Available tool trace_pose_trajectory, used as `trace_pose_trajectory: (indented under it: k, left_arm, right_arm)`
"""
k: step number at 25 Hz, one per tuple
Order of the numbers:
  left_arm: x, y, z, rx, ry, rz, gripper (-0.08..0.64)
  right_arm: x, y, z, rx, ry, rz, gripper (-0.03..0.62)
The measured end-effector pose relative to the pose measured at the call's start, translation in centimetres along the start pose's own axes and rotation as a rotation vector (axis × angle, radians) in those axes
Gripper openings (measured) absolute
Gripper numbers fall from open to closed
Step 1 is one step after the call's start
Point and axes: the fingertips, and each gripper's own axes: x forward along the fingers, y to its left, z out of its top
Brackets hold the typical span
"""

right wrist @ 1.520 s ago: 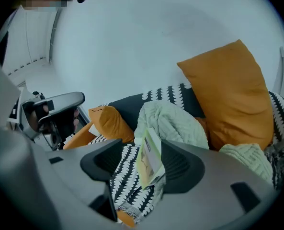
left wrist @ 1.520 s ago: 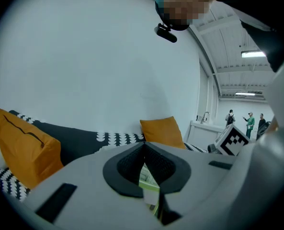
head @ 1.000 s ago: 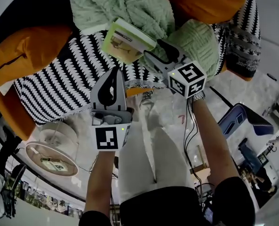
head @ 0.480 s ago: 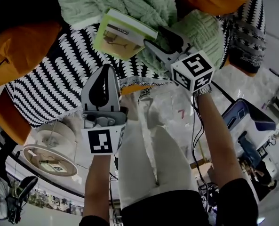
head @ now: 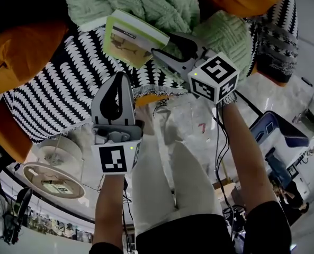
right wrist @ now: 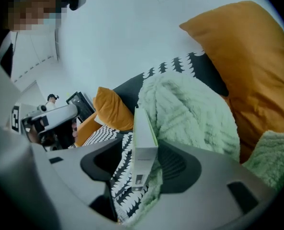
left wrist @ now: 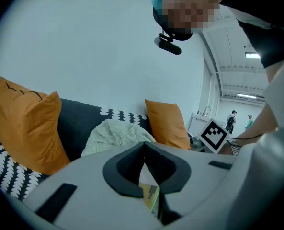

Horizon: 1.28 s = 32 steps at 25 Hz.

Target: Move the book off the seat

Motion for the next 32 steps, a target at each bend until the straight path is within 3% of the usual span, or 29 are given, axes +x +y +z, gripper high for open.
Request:
trace_pose_trajectory:
  k: [4,8,18,22,32]
  left_arm:
    - [-0.4,0.5,0.1,-0.006,-0.003,0.006,0.011]
    - [-0.8,0.5,0.1,-0.006,-0.003,0.008,0.011]
    - [-1.9,2.1,-0.5,-0.002,0.001,0.030,0.011]
    - [-2.4,2.4,-1.2,0.002,0.004,0.035,0.011]
    - [-3.5,1.8,0.7,0.003,-0.010,0.059,0.011]
  right_arm:
    - [1.3,1.6,-0.3,-0.001,0.069,0.071,0.241]
    - [2.4,3.0,-1.4,-0.065,0.114,0.072,0.241]
    - [4.7,4.1,-3.0,-0.106,0.144,0.000,0.239]
    - [5.0,3.7,-3.4,-0.094,0.130,-0.039,0.161]
    - [3.8,4.9,-1.7,-0.146,0.127,-0.067,0.150]
